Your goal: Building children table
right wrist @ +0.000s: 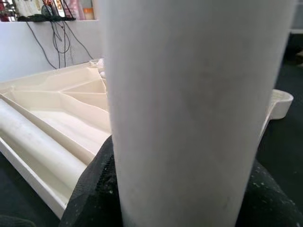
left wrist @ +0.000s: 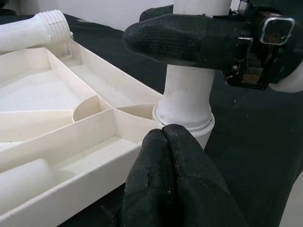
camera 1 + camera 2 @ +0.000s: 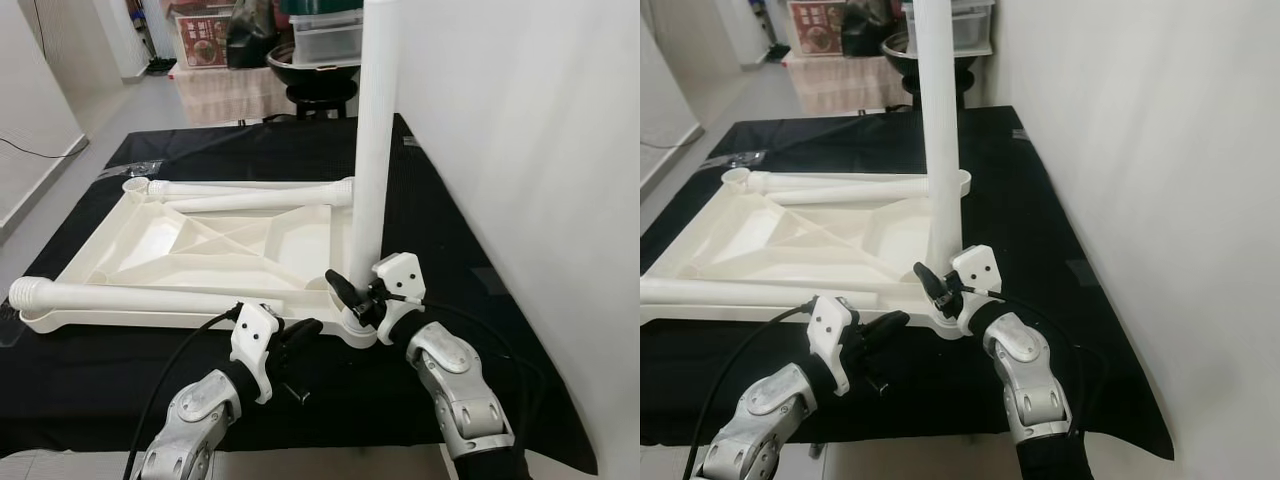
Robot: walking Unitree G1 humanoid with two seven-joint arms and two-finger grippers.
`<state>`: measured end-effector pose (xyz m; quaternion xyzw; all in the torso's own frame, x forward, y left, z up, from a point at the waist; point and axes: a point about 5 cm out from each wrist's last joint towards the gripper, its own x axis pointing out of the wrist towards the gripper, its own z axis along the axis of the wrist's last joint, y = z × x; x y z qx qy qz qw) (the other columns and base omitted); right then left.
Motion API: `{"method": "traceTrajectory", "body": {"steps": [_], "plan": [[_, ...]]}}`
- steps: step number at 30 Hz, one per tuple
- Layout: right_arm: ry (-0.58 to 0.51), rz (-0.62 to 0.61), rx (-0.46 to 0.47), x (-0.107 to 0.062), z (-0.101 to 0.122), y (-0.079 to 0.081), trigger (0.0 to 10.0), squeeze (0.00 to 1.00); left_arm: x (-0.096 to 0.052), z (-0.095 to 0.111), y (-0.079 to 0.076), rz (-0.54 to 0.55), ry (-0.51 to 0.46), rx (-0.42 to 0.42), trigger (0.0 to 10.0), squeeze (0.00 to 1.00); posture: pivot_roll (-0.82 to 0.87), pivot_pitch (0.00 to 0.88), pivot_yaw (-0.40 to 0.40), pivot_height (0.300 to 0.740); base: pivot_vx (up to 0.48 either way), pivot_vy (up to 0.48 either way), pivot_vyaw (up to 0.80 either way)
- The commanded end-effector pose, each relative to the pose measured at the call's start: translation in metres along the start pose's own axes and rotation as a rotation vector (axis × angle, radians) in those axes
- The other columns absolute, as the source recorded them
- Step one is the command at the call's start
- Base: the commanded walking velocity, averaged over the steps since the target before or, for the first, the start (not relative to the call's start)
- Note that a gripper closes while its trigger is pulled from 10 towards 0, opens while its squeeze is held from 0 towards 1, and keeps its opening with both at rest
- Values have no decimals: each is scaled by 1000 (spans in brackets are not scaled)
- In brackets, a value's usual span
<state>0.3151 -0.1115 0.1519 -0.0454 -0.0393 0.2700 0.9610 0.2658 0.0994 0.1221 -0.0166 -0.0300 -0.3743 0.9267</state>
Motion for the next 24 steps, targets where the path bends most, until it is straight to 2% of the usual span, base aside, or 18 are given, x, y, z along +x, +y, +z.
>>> {"method": "traceTrajectory", "body": {"steps": [1,2,3,4,5,6,7,8,9,10,12,13,14,15,16,17,20,24], "plan": [[94,-8,53,-4,-20,-1,10000,0,-3,-3,2,12,8,0,10000,0,-138,71,10,740,0,0,0],[81,4,94,-5,-18,-1,10000,0,-2,-3,2,9,9,0,10000,0,-138,71,10,740,0,0,0],[81,4,94,-5,-18,-1,10000,0,-2,-3,2,9,9,0,10000,0,-138,71,10,740,0,0,0],[62,55,115,-4,-10,-4,10000,1000,-1,-4,1,4,11,1,10000,0,-140,59,16,740,0,0,0],[62,55,115,-4,-10,-4,10000,1000,-1,-4,1,4,11,1,10000,0,-140,59,16,740,0,0,0],[44,151,88,-2,-1,-10,10000,1000,-1,-4,1,0,13,0,10000,0,-140,51,21,740,0,0,0],[44,151,88,-2,-1,-10,10000,1000,-1,-4,1,0,13,0,10000,0,-140,51,21,740,0,0,0],[40,217,46,-1,7,-16,10000,1000,0,-5,0,-3,14,0,10000,0,-140,51,21,740,0,0,0],[40,217,46,-1,7,-16,10000,1000,0,-5,0,-3,14,0,10000,0,-140,51,21,740,0,0,0],[53,286,6,1,11,-23,10000,871,0,-5,0,-5,15,0,10000,0,-135,49,20,740,0,0,0],[53,286,6,1,11,-23,10000,871,0,-5,0,-5,15,0,10000,0,-135,49,20,740,0,0,0],[93,390,-47,4,14,-31,10000,0,1,-5,0,-5,14,0,10000,0,-129,48,17,740,0,0,0],[131,471,-82,6,15,-39,10000,0,1,-5,0,-3,13,1,10000,0,-125,48,15,740,0,0,0],[160,528,-81,8,17,-47,10000,0,1,-5,0,0,12,1,10000,0,-121,48,14,740,0,0,0],[160,528,-81,8,17,-47,10000,0,1,-5,0,0,12,1,10000,0,-121,48,14,740,0,0,0],[176,551,-63,15,21,-55,10000,0,0,-5,-1,4,10,1,10000,0,-110,48,11,740,0,0,0],[175,514,-57,24,27,-63,10000,0,0,-5,-1,9,10,1,10000,0,-108,48,10,740,0,0,0],[165,478,-34,29,31,-67,9725,0,-1,-5,-2,10,9,1,10000,0,-103,55,8,740,0,0,0]]}}
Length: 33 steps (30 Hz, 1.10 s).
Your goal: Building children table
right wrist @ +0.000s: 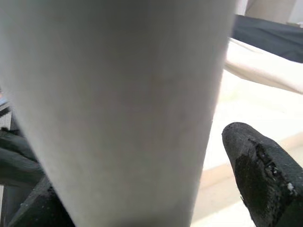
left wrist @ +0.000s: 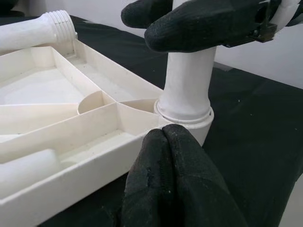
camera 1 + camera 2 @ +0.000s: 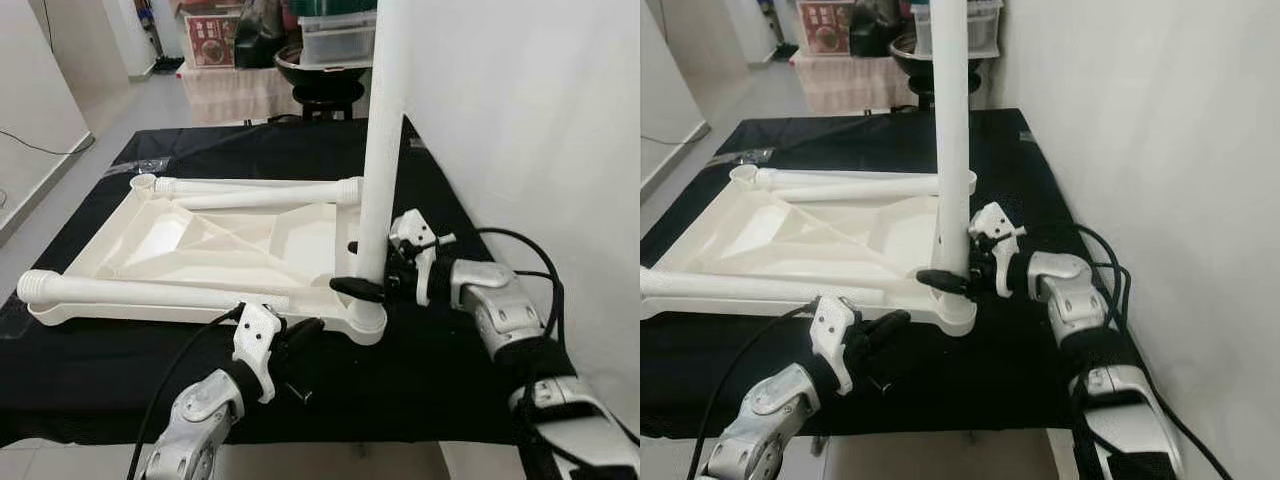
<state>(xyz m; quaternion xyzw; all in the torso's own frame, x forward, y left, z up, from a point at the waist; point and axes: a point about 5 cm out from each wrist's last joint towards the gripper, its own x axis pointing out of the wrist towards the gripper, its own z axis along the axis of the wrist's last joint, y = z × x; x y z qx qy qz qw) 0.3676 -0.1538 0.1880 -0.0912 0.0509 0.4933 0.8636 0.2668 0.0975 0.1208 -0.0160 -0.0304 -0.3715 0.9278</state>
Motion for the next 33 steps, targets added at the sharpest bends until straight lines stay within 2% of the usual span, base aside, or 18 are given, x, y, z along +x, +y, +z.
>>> {"method": "traceTrajectory", "body": {"steps": [1,9,12,14,16,17,18,19,20,21,22,23,25,29,30,31,32,33], "plan": [[-19,-34,10,3,5,-4,0,0,-3,-3,-1,5,9,-1,10000,0,-100,58,7,740,0,0,0],[-44,1,13,-11,-4,-6,0,0,-4,-3,-1,7,7,-5,10000,0,-104,66,11,740,0,0,0],[-36,-102,12,-29,-17,-3,0,0,-5,-1,-1,4,6,-6,10000,0,-122,80,17,740,0,0,0],[-29,-129,14,-32,-20,-2,0,0,-5,-1,0,4,6,-6,10000,0,-122,80,17,740,0,0,0],[-46,-306,86,-33,-35,15,0,0,-6,0,1,5,4,-6,10000,0,-134,95,14,740,0,0,0],[-46,-306,86,-33,-35,15,0,0,-6,0,1,5,4,-6,10000,0,-134,95,14,740,0,0,0],[-58,-392,126,-33,-40,24,0,0,-7,0,2,6,4,-6,10000,0,-137,97,15,740,0,0,0],[-113,-590,244,-25,-52,43,0,0,-8,1,4,7,4,-5,10000,0,-160,106,35,740,0,0,0],[-113,-590,244,-25,-52,43,0,0,-8,1,4,7,4,-5,10000,0,-160,106,35,740,0,0,0],[-97,-653,316,-15,-66,70,0,0,-9,1,5,8,4,-5,10000,0,-160,106,35,740,0,0,0],[-97,-653,316,-15,-66,70,0,0,-9,1,5,8,4,-5,10000,0,-160,106,35,740,0,0,0],[-111,-619,173,-8,-54,80,0,0,-8,1,6,5,6,-5,10000,0,-161,109,47,740,0,0,0],[-131,-618,203,-5,-52,76,0,0,-8,1,6,1,9,-6,10000,0,-178,96,50,740,0,0,0],[-27,-486,153,9,-58,77,0,0,-5,1,6,-14,14,-2,10000,0,-148,90,36,740,0,0,0],[-39,-514,166,8,-53,76,588,0,-5,1,7,4,9,-4,10000,0,-150,91,41,740,0,0,0],[-39,-514,166,8,-53,76,588,0,-5,1,7,4,9,-4,10000,0,-150,91,41,740,0,0,0],[-47,-539,178,7,-50,75,10000,0,-6,1,8,17,6,-7,10000,0,-150,91,41,740,0,0,0],[-62,-549,210,5,-48,76,10000,0,-6,1,8,25,3,-7,10000,0,-143,90,37,740,0,0,0]]}}
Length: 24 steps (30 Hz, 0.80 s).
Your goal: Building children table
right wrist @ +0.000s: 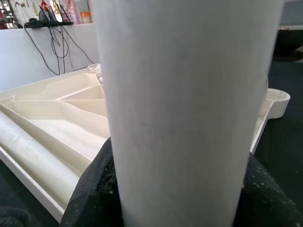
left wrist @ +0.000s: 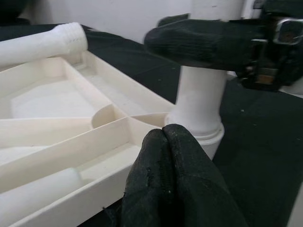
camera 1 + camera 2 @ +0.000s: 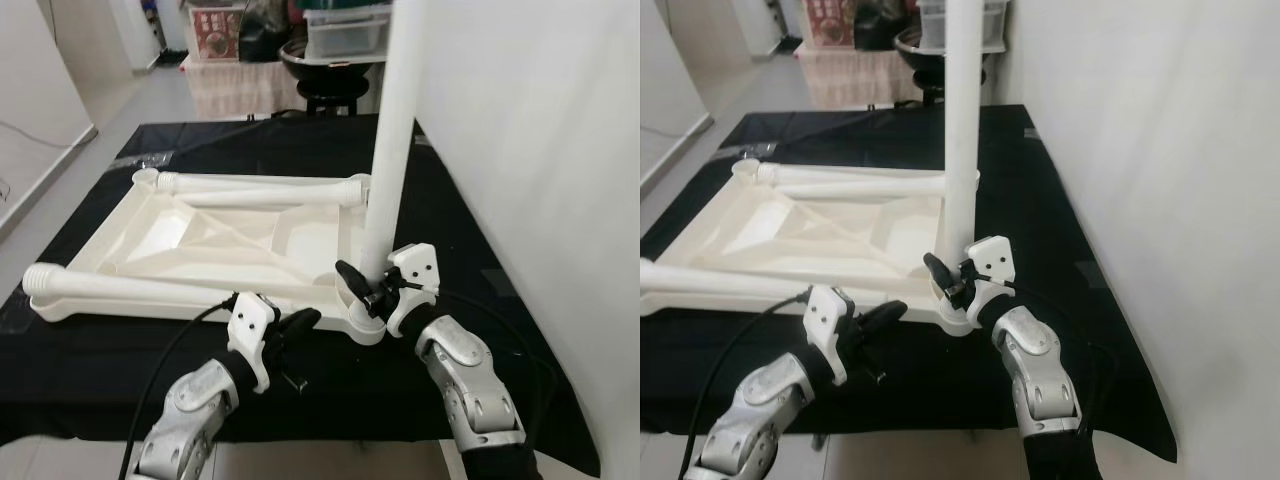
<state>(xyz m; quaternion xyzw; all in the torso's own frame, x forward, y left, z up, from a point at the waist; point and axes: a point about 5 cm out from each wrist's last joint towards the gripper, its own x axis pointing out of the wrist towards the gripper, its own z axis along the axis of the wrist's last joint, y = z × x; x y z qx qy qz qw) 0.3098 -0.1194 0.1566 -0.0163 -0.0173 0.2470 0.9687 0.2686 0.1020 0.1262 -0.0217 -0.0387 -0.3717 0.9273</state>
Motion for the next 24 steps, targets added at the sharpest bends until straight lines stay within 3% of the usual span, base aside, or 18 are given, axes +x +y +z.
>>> {"method": "traceTrajectory", "body": {"steps": [1,4,9,11,12,13,16,23,24], "plan": [[105,-5,84,-7,-21,1,10000,1000,-4,-5,3,27,22,-2,10000,0,-142,88,37,740,0,0,0],[89,22,87,-7,-18,3,10000,1000,-3,-4,3,23,23,-1,10000,0,-142,88,37,740,0,0,0],[43,291,14,6,7,-13,10000,1000,-1,-5,1,6,24,-3,10000,0,-142,79,30,740,0,0,0],[46,325,-12,6,10,-16,10000,1000,0,-5,1,5,24,-3,10000,0,-142,79,30,740,0,0,0],[57,387,-39,7,12,-20,10000,216,0,-5,1,7,24,-3,10000,0,-140,73,26,740,0,0,0],[70,451,-67,7,16,-23,10000,0,0,-6,1,9,23,-3,10000,0,-140,73,26,740,0,0,0],[125,576,-79,13,23,-41,10000,0,0,-6,1,13,24,0,10000,0,-126,61,16,740,0,0,0],[167,549,-64,32,35,-66,10000,0,0,-7,1,18,25,4,10000,0,-119,56,12,740,0,0,0],[171,537,-62,35,36,-68,9294,0,0,-7,1,19,25,4,10000,0,-111,56,8,740,0,0,0]]}}
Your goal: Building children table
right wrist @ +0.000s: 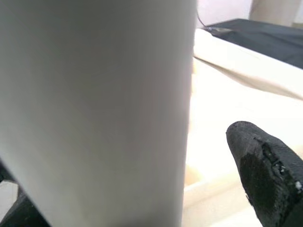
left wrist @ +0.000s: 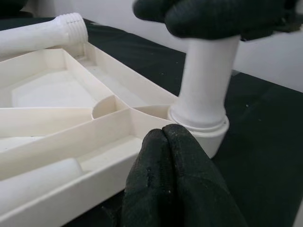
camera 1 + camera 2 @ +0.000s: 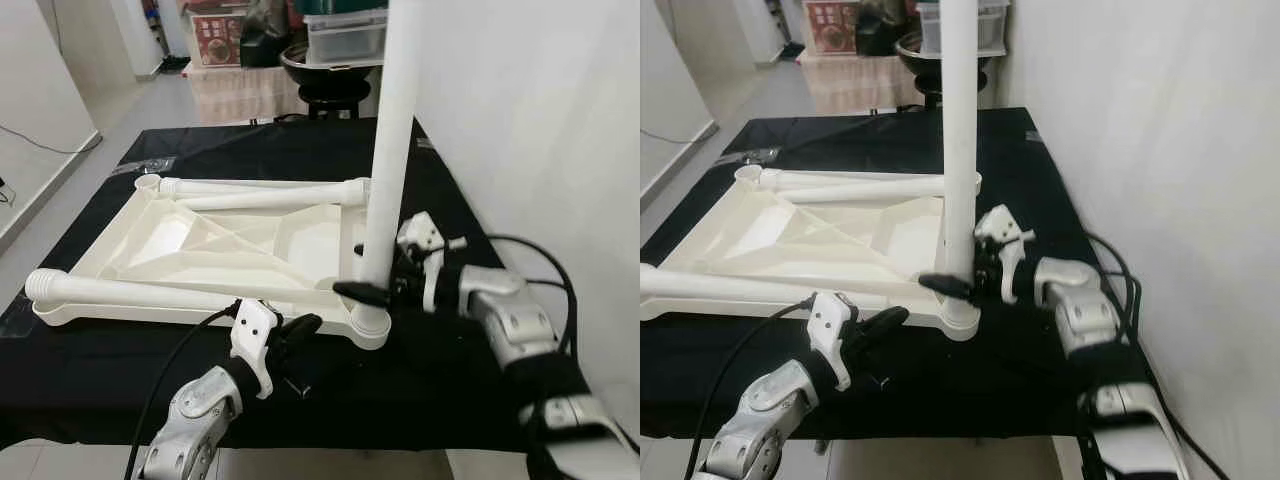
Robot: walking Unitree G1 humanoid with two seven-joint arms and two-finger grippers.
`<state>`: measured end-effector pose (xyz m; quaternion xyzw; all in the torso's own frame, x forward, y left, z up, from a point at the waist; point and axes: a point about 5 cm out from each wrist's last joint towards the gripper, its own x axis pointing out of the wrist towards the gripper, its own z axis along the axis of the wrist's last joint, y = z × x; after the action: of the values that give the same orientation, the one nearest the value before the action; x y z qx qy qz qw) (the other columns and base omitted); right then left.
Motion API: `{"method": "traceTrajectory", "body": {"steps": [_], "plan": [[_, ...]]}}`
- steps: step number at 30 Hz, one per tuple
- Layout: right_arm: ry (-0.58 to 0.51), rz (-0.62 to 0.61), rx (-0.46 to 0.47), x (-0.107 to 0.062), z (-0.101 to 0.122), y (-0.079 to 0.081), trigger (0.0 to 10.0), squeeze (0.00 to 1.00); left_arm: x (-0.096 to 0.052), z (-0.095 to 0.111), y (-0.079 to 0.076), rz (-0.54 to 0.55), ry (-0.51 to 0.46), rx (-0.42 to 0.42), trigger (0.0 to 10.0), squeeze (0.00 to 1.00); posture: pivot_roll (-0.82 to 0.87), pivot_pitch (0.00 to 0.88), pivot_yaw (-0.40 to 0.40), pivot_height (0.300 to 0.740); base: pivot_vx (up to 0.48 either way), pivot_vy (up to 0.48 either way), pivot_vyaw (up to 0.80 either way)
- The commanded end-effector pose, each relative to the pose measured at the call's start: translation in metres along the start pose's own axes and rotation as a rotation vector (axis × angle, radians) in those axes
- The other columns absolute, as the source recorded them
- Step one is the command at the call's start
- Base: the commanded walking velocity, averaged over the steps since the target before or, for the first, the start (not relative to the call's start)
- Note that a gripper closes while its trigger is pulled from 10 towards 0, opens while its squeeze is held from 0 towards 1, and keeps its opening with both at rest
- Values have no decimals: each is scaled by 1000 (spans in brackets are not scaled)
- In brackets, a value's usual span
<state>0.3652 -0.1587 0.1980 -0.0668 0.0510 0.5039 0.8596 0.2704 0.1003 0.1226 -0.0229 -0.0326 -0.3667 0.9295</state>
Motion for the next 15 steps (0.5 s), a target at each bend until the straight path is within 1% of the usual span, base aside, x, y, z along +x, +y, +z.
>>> {"method": "traceTrajectory", "body": {"steps": [1,4,5,7,9,12,14,15], "plan": [[23,-25,6,1,-2,-7,9294,0,-2,-3,1,7,15,11,10000,0,-111,56,8,740,0,0,0],[24,-39,9,1,-1,-9,9294,0,-3,-3,0,8,15,11,10000,0,-111,56,8,740,0,0,0],[17,-55,18,1,1,-11,0,0,-3,-3,0,8,16,11,10000,0,-107,57,7,740,0,0,0],[8,-57,24,-1,1,-13,0,0,-3,-3,0,9,16,12,10000,0,-107,57,7,740,0,0,0],[-2,-57,22,-7,-1,-15,0,0,-4,-3,-1,10,16,10,10000,0,-111,66,11,740,0,0,0],[-2,-53,18,-9,-3,-15,0,0,-4,-3,-1,11,15,9,10000,0,-111,66,11,740,0,0,0],[14,-69,-18,-20,-11,-11,0,0,-5,-3,-1,8,15,6,10000,0,-112,70,25,740,0,0,0],[25,-118,-26,-29,-16,-10,0,0,-6,-3,-1,6,17,6,10000,0,-112,71,28,740,0,0,0]]}}
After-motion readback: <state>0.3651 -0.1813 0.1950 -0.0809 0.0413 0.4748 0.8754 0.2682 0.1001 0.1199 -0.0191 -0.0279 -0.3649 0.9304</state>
